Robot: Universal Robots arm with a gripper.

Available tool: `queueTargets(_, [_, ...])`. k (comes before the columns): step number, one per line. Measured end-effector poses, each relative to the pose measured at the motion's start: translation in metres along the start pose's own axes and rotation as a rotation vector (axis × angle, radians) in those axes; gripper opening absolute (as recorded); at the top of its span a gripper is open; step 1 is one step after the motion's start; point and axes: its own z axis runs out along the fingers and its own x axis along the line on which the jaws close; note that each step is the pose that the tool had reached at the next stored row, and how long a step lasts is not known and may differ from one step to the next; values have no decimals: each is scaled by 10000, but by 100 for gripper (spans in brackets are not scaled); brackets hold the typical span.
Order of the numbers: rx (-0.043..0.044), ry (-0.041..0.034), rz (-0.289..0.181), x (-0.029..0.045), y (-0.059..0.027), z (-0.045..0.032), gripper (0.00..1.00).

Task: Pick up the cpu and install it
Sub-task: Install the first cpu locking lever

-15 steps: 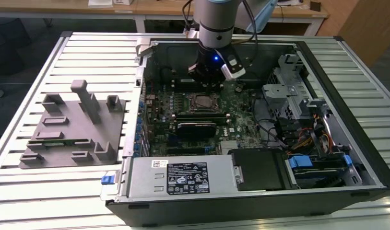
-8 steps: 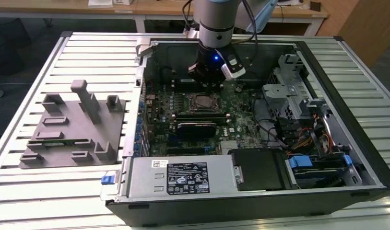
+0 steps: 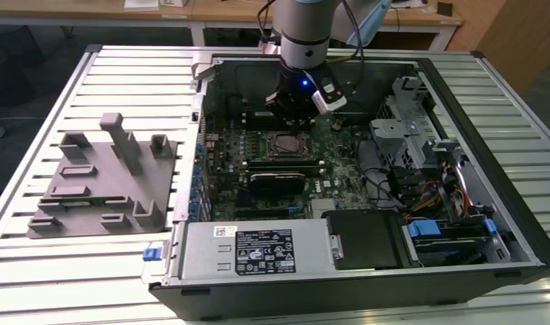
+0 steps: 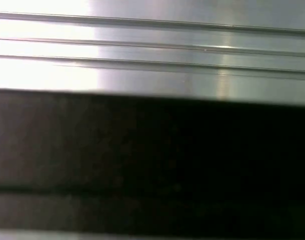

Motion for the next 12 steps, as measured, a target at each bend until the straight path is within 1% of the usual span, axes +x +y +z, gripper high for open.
queueTargets(2, [10,4,0,1,-1,10,11])
queueTargets(8, [3,14,1,-7,0,26,11])
queueTargets(9, [-8,15,2,-9,2,26,11])
queueTargets(12, [-82,11,3,-12,8,29,11])
